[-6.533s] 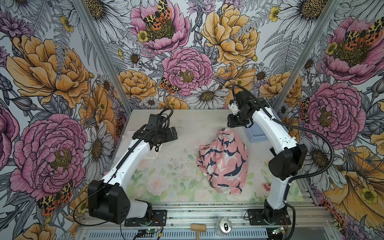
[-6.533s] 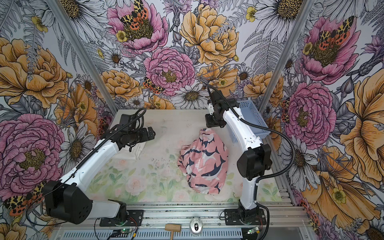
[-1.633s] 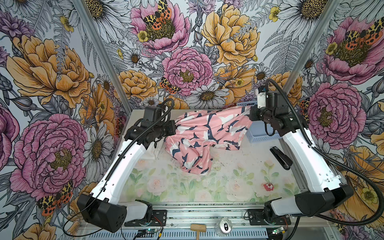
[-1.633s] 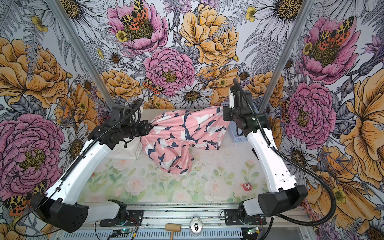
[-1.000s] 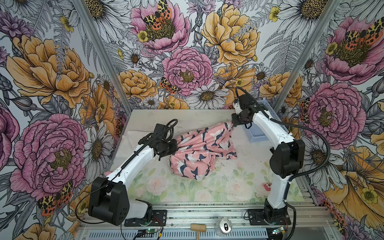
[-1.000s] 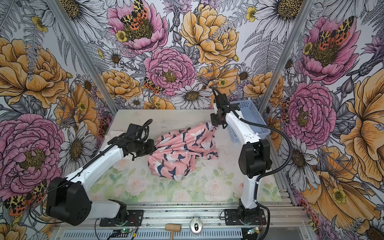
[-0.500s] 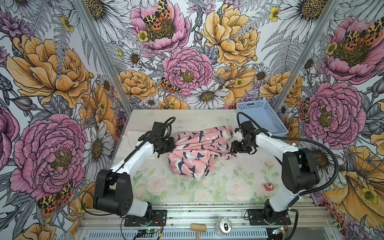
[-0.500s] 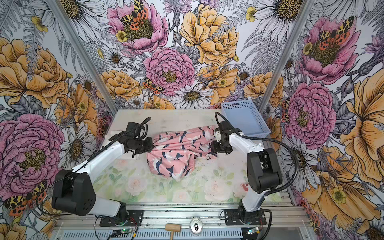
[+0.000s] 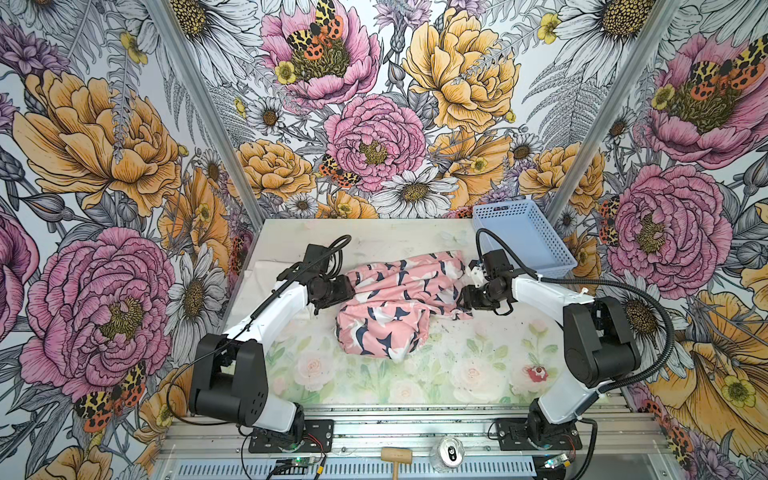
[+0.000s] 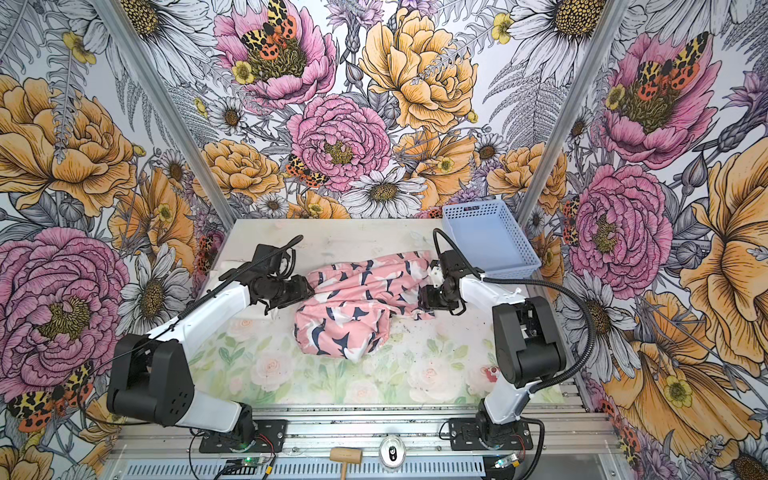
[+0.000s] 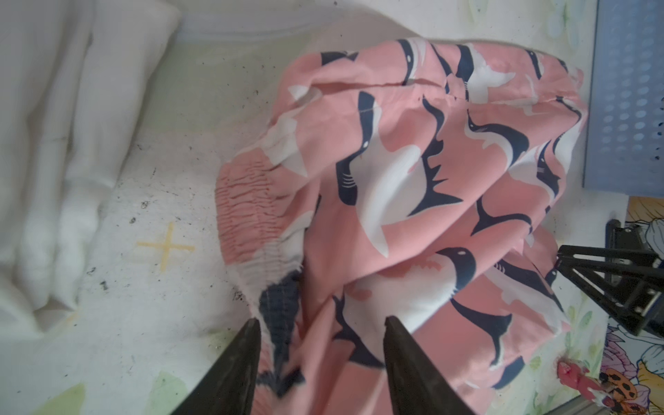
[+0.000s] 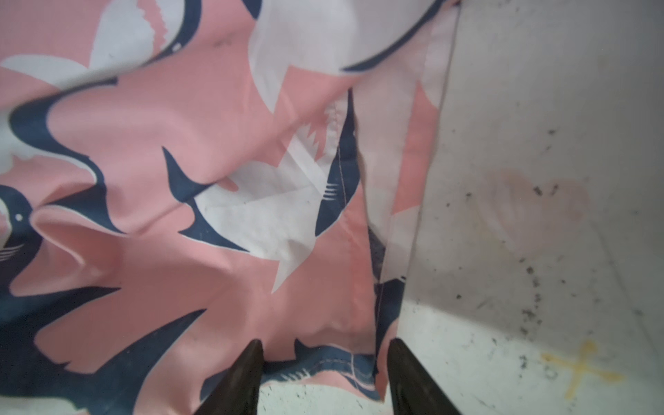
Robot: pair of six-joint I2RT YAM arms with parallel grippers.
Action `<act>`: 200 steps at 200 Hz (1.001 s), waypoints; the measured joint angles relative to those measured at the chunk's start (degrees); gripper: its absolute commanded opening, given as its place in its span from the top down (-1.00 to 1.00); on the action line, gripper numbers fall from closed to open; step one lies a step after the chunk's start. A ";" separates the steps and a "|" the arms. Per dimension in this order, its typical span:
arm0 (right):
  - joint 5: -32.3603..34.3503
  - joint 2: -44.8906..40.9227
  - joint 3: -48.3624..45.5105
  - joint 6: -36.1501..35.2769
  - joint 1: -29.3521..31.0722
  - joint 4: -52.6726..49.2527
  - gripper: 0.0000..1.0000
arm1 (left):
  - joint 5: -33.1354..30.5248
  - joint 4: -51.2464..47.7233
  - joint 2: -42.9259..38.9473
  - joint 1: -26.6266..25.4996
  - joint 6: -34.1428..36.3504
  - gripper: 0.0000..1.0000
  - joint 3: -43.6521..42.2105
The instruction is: Fold and stack the mixed laundry pile
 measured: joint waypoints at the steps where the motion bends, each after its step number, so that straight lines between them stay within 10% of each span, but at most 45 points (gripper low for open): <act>1: -0.02 -0.33 -0.35 0.17 0.00 0.02 -0.18 | -0.07 0.00 -0.33 0.07 -0.11 -0.43 -0.15; 48: -0.42 -17.25 -9.88 6.14 2.86 -0.24 -0.26 | -1.18 -2.32 -13.70 0.59 -2.89 -0.65 -7.13; 125: -1.22 -21.84 -20.00 15.91 13.92 7.80 -0.28 | -3.43 -0.92 -15.89 -10.51 -14.56 -0.32 -23.65; 152: -1.53 -18.01 -21.09 18.84 19.15 14.86 -0.29 | -3.41 3.98 -12.41 -11.61 -16.76 0.03 -26.95; 187: -1.18 -8.94 -19.78 20.72 24.35 21.55 -0.30 | -3.52 7.32 -10.01 -11.87 -18.03 0.99 -25.33; 200: -0.09 -6.49 -17.68 20.87 25.38 23.54 -0.30 | -3.48 7.78 -10.01 -11.85 -17.79 1.00 -23.67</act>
